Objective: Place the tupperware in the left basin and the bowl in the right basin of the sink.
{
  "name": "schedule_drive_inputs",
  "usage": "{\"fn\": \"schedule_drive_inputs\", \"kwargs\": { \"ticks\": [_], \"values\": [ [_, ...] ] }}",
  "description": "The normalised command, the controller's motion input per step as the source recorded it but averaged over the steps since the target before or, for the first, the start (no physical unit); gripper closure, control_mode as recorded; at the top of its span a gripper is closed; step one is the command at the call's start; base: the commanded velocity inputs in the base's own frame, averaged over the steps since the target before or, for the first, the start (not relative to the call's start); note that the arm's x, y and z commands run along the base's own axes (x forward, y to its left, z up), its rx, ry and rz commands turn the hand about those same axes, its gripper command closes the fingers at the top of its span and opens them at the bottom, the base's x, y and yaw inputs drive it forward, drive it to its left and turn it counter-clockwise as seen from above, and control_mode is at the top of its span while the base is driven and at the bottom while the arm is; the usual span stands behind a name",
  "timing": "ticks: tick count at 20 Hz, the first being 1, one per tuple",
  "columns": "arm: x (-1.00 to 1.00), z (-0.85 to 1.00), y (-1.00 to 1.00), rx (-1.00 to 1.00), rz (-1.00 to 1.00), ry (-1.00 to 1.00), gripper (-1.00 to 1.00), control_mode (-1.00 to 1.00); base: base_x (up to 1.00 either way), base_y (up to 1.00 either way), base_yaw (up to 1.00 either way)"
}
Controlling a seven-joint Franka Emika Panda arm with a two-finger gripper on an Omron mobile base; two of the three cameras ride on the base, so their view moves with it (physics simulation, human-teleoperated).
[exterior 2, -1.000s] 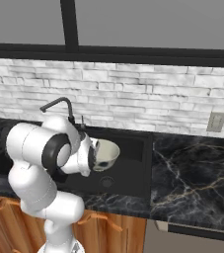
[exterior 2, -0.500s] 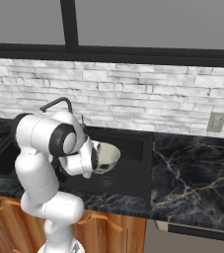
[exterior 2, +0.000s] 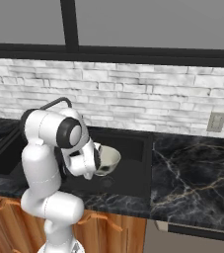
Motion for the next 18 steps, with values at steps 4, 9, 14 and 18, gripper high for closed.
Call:
{"fn": "schedule_drive_inputs", "kwargs": {
  "ticks": [4,9,14,18],
  "values": [
    [0.23,-0.23,0.00,0.00,0.00,0.01,1.00,-1.00,0.00,0.00,0.00],
    [0.15,-0.20,0.00,0.00,0.00,0.02,1.00,-1.00,0.00,0.00,0.00],
    [0.06,-0.08,0.00,0.00,0.00,0.01,1.00,-1.00,0.00,0.00,0.00],
    [0.00,0.00,0.00,0.00,0.00,0.00,-1.00,-1.00,0.00,0.00,0.00]
  ]
}}
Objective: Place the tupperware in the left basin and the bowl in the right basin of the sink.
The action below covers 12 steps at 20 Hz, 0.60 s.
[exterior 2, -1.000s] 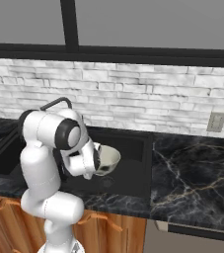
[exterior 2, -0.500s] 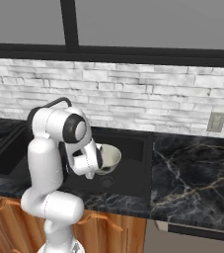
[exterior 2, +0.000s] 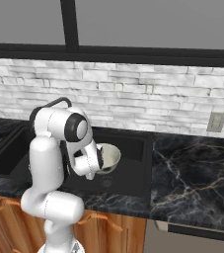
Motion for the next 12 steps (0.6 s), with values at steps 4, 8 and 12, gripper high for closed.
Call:
{"fn": "schedule_drive_inputs", "kwargs": {
  "ticks": [4,8,12],
  "values": [
    [0.00,0.00,0.00,0.00,0.00,0.00,-1.00,-1.00,0.00,0.00,0.00],
    [-0.04,0.21,0.00,0.00,0.00,-0.03,-1.00,-1.00,0.00,0.00,0.00],
    [-0.03,0.53,0.00,0.00,0.00,0.00,-1.00,-1.00,0.00,0.00,0.00]
  ]
}}
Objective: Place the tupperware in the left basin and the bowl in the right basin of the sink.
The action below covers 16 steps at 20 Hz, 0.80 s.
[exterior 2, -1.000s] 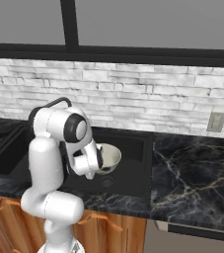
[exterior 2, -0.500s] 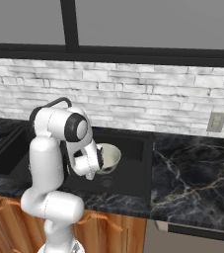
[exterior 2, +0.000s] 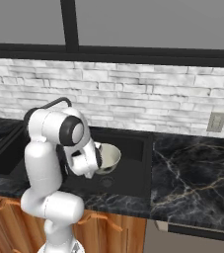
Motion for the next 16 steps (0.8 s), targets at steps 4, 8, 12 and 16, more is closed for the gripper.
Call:
{"fn": "schedule_drive_inputs", "kwargs": {
  "ticks": [4,8,12,16],
  "values": [
    [-0.10,0.60,0.00,0.00,0.00,0.00,-1.00,-1.00,0.00,0.00,0.00],
    [-0.23,0.68,0.00,0.00,-0.01,0.00,-1.00,-1.00,0.00,0.00,0.00],
    [-0.23,0.68,0.00,-0.01,-0.05,0.06,-1.00,-1.00,0.00,0.00,0.00],
    [-0.25,0.71,0.00,0.00,-0.07,0.12,-1.00,-1.00,0.00,0.00,0.00]
  ]
}}
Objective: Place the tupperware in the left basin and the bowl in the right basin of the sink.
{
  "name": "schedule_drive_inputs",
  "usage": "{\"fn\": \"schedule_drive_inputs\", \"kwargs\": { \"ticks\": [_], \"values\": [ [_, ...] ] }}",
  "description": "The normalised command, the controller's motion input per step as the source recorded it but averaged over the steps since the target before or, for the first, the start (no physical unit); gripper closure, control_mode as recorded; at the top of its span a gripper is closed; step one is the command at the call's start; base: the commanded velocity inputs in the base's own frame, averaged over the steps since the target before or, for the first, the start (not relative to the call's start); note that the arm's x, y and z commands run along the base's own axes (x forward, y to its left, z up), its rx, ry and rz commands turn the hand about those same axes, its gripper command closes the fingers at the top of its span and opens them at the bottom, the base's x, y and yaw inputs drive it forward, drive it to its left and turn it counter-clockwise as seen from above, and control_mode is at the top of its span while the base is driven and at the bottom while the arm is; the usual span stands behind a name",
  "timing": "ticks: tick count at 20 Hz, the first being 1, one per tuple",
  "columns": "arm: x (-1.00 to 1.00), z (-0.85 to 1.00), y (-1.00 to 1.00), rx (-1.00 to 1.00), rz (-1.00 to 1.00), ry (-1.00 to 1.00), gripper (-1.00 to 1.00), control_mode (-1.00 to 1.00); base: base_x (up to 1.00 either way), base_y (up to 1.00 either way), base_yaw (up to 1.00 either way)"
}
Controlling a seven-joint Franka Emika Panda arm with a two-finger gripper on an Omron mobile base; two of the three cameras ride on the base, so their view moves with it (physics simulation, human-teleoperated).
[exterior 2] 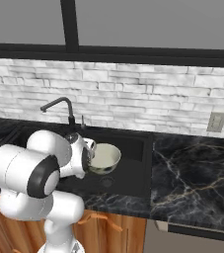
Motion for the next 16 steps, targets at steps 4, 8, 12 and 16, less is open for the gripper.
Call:
{"fn": "schedule_drive_inputs", "kwargs": {
  "ticks": [4,8,12,16],
  "values": [
    [-0.07,0.77,0.00,0.00,-0.10,0.16,-1.00,-1.00,0.00,0.00,0.00],
    [-0.04,0.80,0.00,0.00,-0.10,0.19,-1.00,-1.00,0.00,0.00,0.00],
    [-0.29,0.75,0.00,0.00,-0.10,0.18,-1.00,-1.00,0.00,0.00,0.00],
    [-0.48,0.62,0.00,0.00,-0.10,0.15,-1.00,-1.00,0.00,0.00,0.00]
  ]
}}
